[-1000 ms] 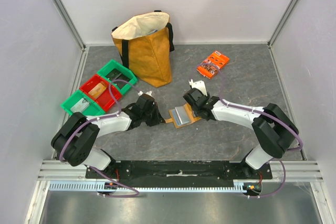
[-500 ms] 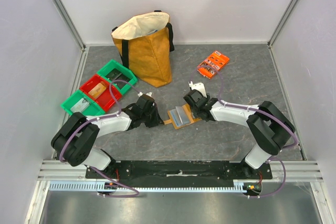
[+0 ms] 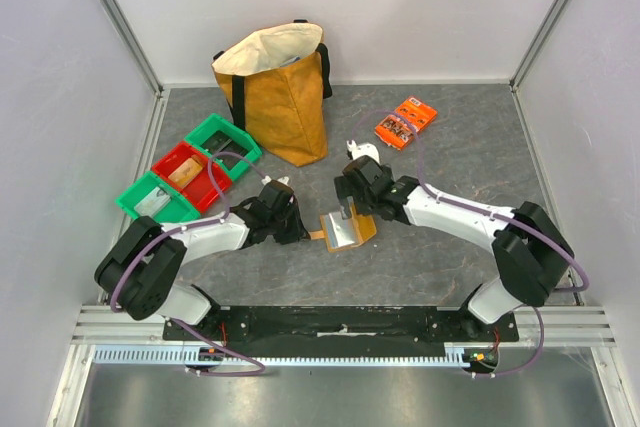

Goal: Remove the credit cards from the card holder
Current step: Open the card holder at the center of the board.

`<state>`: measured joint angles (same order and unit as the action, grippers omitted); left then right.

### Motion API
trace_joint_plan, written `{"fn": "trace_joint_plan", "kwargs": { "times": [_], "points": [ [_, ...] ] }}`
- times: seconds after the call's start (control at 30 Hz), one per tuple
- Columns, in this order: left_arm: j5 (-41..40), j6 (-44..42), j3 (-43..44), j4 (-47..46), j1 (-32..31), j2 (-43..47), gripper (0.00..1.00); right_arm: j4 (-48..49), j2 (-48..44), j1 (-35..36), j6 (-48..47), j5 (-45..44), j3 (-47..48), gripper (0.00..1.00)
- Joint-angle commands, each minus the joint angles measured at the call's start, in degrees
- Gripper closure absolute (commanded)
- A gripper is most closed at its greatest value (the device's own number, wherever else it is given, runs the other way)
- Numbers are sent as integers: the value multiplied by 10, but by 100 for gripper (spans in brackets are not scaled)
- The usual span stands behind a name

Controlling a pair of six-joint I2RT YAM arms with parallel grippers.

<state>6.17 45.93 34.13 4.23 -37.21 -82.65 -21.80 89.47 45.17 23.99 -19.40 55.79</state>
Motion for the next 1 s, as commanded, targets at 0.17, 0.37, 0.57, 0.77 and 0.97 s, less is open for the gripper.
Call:
{"fn": "trace_joint_plan", "kwargs": {
  "times": [0.17,0.37,0.57,0.77,0.97],
  "points": [
    [12,-17,14,2,-4,18,98,-18,38,74,-22,-49,127,2],
    [6,-5,4,1,-5,33,98,-50,122,118,-17,-147,184,2],
    [-3,0,0,-2,-5,45,98,-65,163,131,-1,-198,185,2],
    [-8,5,-8,-1,-5,57,98,-66,181,131,-5,-216,174,2],
    [-19,6,-13,9,-5,74,98,-65,185,131,-9,-224,167,2]
  ]
}}
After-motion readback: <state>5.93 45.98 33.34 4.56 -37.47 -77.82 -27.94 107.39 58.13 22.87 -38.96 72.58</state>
